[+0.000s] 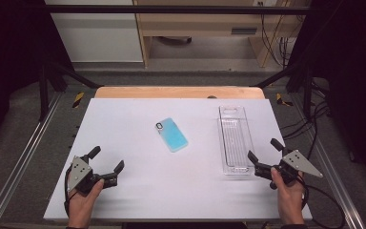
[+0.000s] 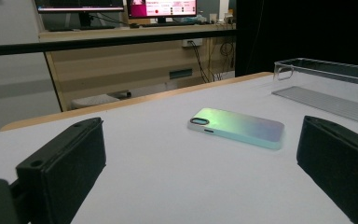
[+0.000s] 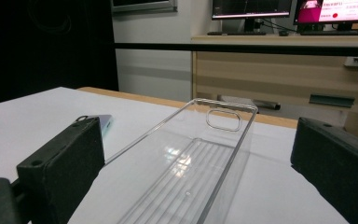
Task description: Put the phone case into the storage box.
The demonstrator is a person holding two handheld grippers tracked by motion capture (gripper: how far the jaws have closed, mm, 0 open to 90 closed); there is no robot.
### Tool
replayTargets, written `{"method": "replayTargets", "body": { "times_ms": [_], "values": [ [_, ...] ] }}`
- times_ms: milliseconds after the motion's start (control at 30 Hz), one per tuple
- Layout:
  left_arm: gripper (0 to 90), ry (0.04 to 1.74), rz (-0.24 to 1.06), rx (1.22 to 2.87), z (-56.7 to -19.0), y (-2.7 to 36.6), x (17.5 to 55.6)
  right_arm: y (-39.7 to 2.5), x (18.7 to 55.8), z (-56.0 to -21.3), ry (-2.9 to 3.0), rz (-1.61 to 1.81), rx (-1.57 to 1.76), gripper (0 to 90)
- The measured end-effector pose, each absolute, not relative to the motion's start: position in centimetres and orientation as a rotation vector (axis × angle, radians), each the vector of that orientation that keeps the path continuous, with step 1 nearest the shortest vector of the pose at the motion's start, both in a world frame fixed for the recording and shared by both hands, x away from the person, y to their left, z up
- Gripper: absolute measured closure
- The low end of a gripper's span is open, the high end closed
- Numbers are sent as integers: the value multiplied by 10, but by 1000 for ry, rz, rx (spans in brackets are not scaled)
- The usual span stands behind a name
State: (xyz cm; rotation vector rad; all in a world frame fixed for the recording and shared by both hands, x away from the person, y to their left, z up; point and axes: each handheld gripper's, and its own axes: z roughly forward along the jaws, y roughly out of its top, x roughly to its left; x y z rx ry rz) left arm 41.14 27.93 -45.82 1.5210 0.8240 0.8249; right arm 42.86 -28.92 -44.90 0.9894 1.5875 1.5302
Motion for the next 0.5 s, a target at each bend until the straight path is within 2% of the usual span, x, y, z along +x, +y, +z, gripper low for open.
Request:
{"method": "replayTargets", "body": {
  "times_ms": [333, 500],
  "values": [
    [8, 829, 822, 1529, -459, 280, 411, -289, 429, -443, 1621, 1498, 1048, 21],
    [8, 841, 822, 1520, -458, 282, 410, -278, 428, -426, 1637, 1441, 1037, 26]
  ]
}}
